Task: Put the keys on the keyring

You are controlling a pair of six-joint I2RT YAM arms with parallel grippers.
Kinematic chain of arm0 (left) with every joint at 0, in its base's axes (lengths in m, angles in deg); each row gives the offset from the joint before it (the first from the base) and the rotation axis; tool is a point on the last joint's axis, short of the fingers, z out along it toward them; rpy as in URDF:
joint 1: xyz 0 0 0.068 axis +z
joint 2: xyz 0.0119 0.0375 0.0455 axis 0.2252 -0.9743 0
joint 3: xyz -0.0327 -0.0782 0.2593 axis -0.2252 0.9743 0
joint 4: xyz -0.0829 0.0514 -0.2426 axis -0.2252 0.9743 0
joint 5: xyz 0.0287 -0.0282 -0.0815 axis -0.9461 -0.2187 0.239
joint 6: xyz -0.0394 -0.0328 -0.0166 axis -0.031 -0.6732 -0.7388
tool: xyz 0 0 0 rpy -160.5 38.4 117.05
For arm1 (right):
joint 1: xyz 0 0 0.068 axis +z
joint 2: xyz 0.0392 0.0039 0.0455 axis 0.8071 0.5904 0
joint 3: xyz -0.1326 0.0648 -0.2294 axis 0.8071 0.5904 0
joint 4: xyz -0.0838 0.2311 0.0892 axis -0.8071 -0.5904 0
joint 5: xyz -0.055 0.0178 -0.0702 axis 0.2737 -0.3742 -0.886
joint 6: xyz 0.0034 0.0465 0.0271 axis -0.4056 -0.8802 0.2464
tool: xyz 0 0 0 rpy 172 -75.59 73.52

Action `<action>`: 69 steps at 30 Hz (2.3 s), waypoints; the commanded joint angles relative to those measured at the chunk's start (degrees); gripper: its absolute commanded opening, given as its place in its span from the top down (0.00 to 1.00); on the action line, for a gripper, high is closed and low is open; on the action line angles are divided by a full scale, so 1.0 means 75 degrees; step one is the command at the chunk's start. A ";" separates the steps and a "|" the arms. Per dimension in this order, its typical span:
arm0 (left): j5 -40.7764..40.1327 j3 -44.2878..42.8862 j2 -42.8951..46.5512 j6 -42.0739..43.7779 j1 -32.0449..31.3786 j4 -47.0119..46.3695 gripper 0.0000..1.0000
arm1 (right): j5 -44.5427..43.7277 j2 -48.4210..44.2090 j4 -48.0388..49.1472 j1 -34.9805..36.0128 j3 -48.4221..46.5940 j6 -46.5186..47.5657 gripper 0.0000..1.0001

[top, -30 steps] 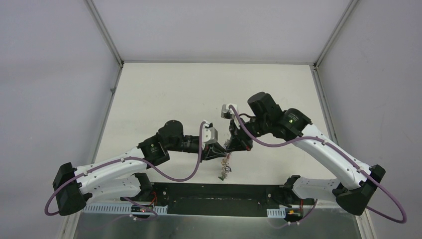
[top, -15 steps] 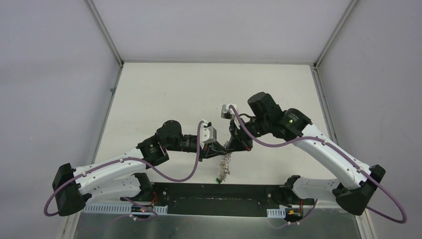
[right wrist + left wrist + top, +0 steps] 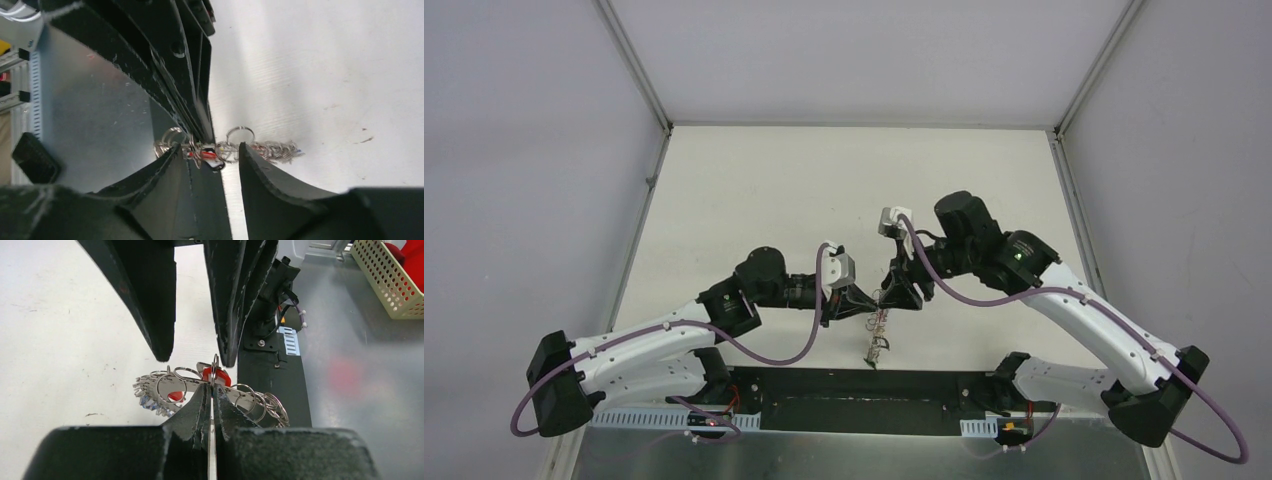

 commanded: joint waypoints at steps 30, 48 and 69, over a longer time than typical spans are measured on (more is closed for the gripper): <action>-0.0749 0.1865 0.1192 -0.0919 -0.0064 -0.4742 1.00 | 0.3910 -0.1415 0.5692 -0.1624 0.2396 -0.3467 0.55; -0.0795 0.1764 0.1110 -0.0974 -0.0071 -0.4600 1.00 | 0.3857 -0.0653 0.5966 -0.1371 0.2456 -0.3596 0.74; -0.0920 0.1848 0.1435 -0.0999 -0.0074 -0.4561 1.00 | 0.3241 -0.0922 0.4689 -0.1238 0.2572 -0.2457 1.00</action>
